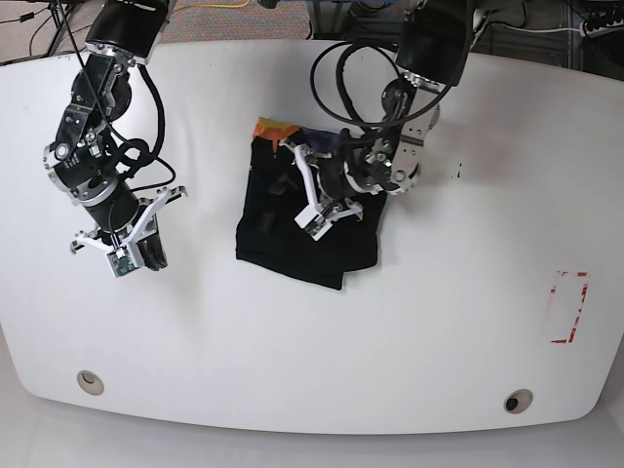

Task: Layout the t-shirt on the table in an organized manner, then fold the t-shirt properly
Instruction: 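Carry the folded shirt with the left gripper onto the red-marked spot, then release the shirt and raise both grippers away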

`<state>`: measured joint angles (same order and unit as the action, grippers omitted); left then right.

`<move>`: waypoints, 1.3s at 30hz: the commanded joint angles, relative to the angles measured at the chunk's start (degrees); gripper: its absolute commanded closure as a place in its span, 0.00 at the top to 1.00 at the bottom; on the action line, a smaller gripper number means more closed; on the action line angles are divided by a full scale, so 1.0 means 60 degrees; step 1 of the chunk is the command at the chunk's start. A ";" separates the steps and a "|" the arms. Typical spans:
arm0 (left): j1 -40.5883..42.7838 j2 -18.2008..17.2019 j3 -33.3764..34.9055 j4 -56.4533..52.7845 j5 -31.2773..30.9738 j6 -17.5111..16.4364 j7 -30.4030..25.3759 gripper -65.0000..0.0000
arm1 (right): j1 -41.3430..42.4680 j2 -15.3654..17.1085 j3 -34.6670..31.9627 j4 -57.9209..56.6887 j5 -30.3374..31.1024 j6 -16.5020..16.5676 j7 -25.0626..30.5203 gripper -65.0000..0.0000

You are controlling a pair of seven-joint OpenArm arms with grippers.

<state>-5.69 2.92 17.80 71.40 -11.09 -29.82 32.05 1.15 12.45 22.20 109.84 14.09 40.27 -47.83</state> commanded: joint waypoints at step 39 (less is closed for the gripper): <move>0.3271 -0.5695 -0.6476 0.2350 0.0933 -0.1696 0.3412 0.37 | -0.0067 0.0087 0.0074 0.0470 0.0106 -0.0045 0.0199 0.07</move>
<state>12.82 -30.24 -19.92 85.41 -7.27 -39.94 50.11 -0.05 12.23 22.41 111.31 13.80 40.10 -48.18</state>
